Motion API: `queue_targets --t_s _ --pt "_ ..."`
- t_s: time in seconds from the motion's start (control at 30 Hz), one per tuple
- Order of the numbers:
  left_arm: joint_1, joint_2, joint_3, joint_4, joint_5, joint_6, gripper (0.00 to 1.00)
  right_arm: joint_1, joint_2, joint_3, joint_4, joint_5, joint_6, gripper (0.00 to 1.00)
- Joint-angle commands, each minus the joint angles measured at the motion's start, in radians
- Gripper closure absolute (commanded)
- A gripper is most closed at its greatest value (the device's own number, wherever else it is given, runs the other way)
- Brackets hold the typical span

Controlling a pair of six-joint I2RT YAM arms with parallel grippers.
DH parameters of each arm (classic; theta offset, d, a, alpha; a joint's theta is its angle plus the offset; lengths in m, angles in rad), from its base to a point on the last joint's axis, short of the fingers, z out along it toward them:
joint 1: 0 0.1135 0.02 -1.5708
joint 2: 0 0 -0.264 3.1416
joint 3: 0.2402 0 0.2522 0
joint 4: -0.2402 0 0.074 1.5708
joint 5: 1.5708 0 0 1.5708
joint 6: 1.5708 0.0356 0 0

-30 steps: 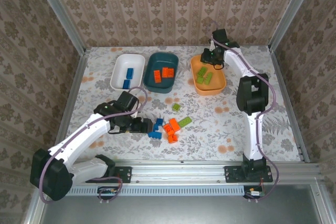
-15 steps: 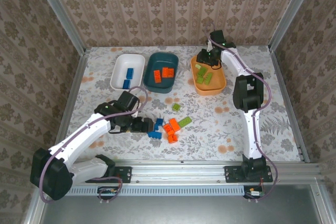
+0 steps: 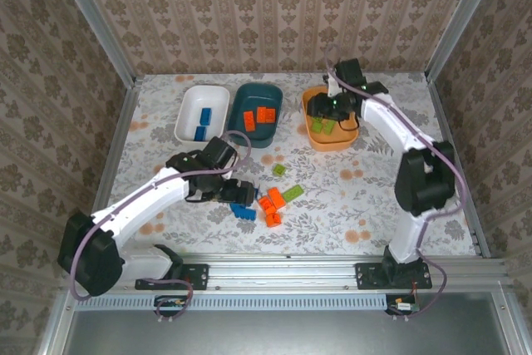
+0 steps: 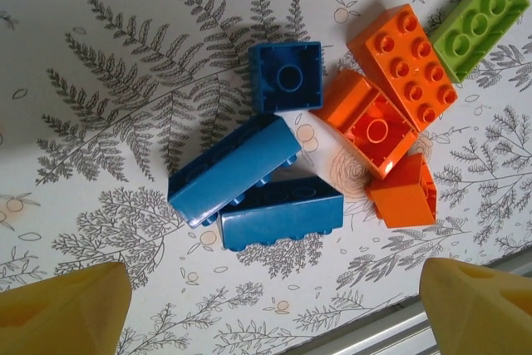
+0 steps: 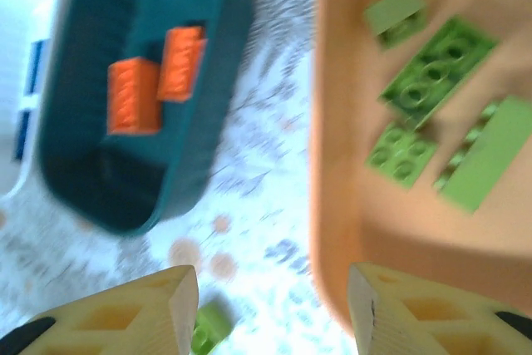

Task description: Sort the legos into containers by color

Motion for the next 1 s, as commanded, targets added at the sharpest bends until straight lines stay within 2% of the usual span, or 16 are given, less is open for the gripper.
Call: queue_targets --t_s 0.0,0.2,0.37,0.63,0.97 --pt "-0.011 0.071 0.079 0.024 -0.024 0.032 0.09 0.027 -0.106 -0.189 0.053 -0.052 0.02 0.48" --pt "-0.056 0.272 0.246 0.041 -0.044 0.09 0.11 0.044 -0.305 -0.509 0.159 -0.075 0.11 0.46" --pt "-0.092 0.481 0.403 0.031 -0.058 0.146 0.16 0.044 -0.452 -0.656 0.149 -0.054 0.125 0.46" --pt "-0.125 0.746 0.634 -0.033 -0.109 0.217 0.25 0.033 -0.638 -0.752 0.101 -0.019 0.133 0.45" --pt "-0.131 0.853 0.707 -0.056 -0.14 0.242 0.38 0.013 -0.689 -0.786 0.092 -0.037 0.132 0.44"
